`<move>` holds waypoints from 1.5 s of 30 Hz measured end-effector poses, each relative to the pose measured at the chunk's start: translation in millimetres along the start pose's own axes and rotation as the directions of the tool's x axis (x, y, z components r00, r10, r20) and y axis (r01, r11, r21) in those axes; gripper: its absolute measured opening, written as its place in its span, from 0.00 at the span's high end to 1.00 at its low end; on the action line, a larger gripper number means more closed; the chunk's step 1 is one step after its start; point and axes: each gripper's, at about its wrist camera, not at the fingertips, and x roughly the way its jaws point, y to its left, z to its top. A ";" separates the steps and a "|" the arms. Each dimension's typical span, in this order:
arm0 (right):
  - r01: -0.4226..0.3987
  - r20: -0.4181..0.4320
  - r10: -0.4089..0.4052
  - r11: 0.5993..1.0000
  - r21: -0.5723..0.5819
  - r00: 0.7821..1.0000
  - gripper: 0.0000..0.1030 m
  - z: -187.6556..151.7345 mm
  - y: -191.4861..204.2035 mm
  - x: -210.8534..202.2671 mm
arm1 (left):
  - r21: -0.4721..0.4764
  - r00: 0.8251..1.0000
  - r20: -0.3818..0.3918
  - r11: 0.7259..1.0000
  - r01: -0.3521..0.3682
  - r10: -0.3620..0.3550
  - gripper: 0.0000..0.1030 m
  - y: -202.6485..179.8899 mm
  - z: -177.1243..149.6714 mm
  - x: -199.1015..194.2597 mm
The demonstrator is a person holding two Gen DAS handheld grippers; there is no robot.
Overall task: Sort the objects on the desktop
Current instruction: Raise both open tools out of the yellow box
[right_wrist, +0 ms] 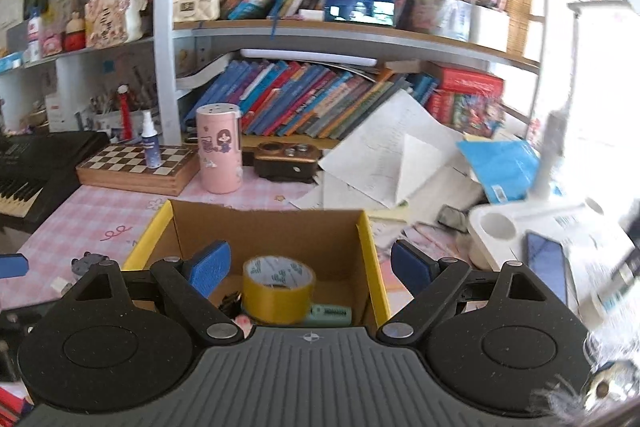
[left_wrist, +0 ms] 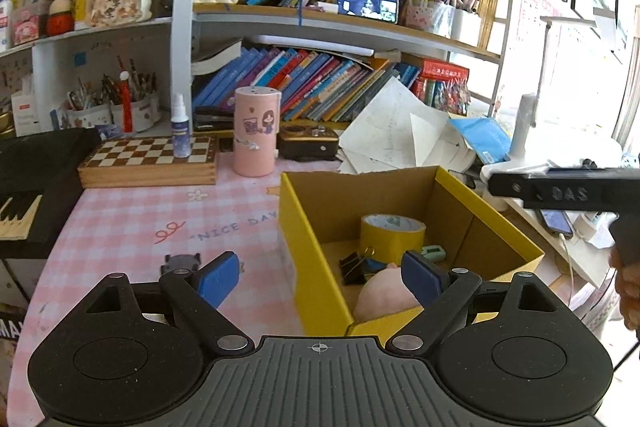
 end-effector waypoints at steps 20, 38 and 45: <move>0.146 -0.113 -0.136 0.986 0.079 0.984 0.19 -84.9 52.8 -72.6 | -0.013 0.998 -0.062 1.000 0.025 -0.025 0.12 39.2 -46.3 -52.7; 0.117 -0.214 -0.089 0.985 0.125 0.973 0.23 -133.1 115.6 -101.7 | 0.008 0.988 -0.151 1.000 0.022 -0.021 0.12 67.9 -86.3 -87.7; 0.086 -0.248 -0.054 0.989 0.117 0.967 0.23 -144.4 136.7 -105.5 | 0.006 0.983 -0.184 1.000 0.029 -0.027 0.12 75.9 -96.8 -93.7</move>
